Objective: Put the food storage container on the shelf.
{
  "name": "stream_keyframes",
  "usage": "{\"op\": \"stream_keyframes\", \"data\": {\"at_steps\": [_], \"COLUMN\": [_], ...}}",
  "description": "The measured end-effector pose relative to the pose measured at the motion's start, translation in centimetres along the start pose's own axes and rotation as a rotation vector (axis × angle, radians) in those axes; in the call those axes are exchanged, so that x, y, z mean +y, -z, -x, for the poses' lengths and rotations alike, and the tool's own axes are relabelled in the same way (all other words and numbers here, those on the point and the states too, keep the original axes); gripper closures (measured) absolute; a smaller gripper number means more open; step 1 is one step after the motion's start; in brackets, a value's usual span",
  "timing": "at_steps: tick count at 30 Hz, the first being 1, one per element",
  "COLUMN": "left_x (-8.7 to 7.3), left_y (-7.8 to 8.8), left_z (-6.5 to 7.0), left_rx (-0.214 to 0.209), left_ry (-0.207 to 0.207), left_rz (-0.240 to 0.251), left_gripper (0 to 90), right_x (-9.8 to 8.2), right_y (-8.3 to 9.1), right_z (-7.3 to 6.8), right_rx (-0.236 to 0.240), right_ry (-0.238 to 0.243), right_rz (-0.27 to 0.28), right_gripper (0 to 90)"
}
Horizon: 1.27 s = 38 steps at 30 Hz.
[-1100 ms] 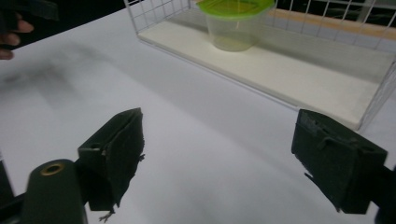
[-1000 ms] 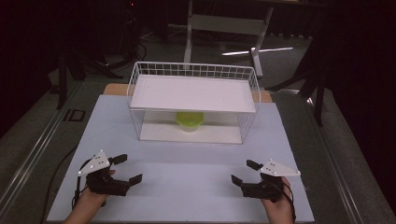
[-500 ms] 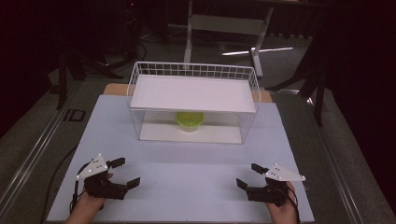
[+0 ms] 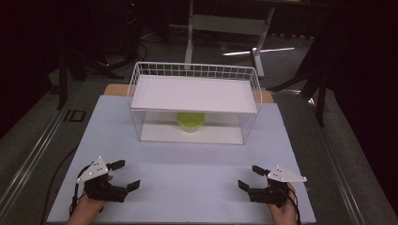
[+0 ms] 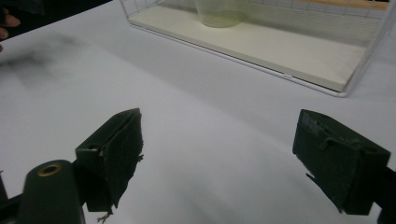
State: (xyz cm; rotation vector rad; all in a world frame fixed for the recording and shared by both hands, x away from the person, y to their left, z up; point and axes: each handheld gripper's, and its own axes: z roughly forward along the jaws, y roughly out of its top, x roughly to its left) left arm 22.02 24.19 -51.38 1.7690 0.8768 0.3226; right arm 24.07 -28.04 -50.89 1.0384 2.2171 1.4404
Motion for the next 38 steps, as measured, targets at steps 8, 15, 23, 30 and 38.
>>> {"op": "stream_keyframes", "data": {"at_steps": [8, 15, 23, 30, 38], "left_x": [0.08, 0.03, -0.07, -0.13, -0.03], "left_y": [-0.28, -0.35, -0.20, -0.34, -0.19], "left_z": [0.12, 0.01, -0.41, -0.45, -0.36], "left_rx": [0.040, 0.057, 0.108, 0.117, 0.111], "left_ry": [-0.018, -0.016, 0.007, 0.007, 0.004], "left_rz": [-0.001, -0.007, -0.007, -0.008, 0.000], "left_gripper": [1.3, 1.3, 1.4, 1.4, 1.3], "right_x": [0.09, -0.03, -0.22, -0.34, -0.25], "right_y": [-0.07, -0.38, -0.45, -0.65, -0.56], "right_z": [0.02, 0.14, 0.64, 0.76, 0.68], "right_rx": [-0.038, -0.065, -0.117, -0.118, -0.115], "right_ry": [-0.001, 0.007, -0.021, -0.026, -0.021], "right_rz": [-0.005, -0.008, -0.010, -0.017, -0.009], "right_gripper": [15.3, 15.2, 15.3, 15.3, 15.2]}}
